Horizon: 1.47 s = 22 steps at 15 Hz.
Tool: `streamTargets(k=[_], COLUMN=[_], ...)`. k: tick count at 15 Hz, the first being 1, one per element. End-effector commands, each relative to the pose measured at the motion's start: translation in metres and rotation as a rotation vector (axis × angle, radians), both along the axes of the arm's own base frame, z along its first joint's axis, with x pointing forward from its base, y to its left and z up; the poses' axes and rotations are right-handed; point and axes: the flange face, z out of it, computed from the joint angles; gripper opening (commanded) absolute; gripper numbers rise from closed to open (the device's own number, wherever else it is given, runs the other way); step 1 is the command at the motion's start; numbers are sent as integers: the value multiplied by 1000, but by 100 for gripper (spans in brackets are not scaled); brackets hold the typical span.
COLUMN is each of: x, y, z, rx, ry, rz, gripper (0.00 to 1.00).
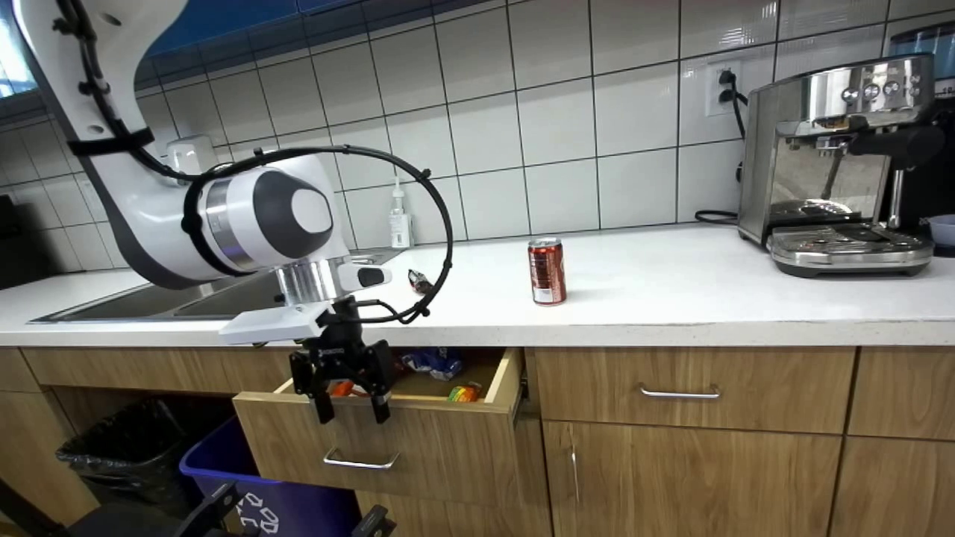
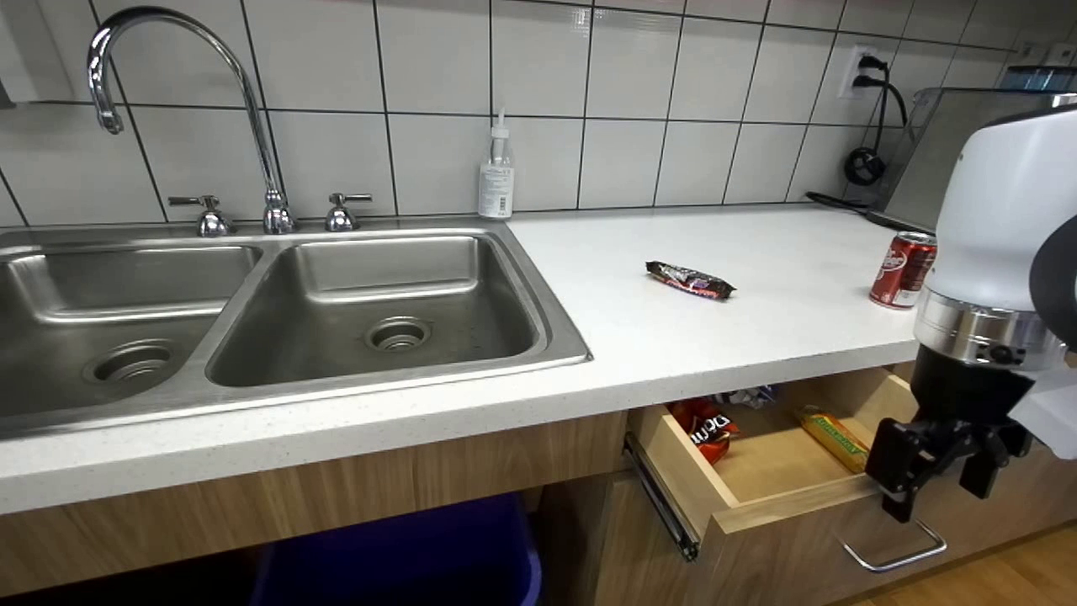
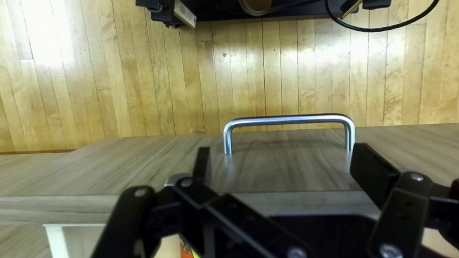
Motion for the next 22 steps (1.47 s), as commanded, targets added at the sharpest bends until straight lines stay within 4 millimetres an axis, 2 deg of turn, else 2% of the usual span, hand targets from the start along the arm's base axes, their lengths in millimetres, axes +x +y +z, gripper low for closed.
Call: streamTargets(k=[1, 5, 11, 16, 22], x=[5, 8, 24, 54, 86], y=[-3, -6, -9, -8, -7], z=[4, 6, 9, 16, 12], rx=[-9, -5, -7, -12, -19], ry=[-46, -56, -72, -106, -126], rz=[-6, -6, 1, -1, -6], gripper=[100, 100, 100, 100, 100])
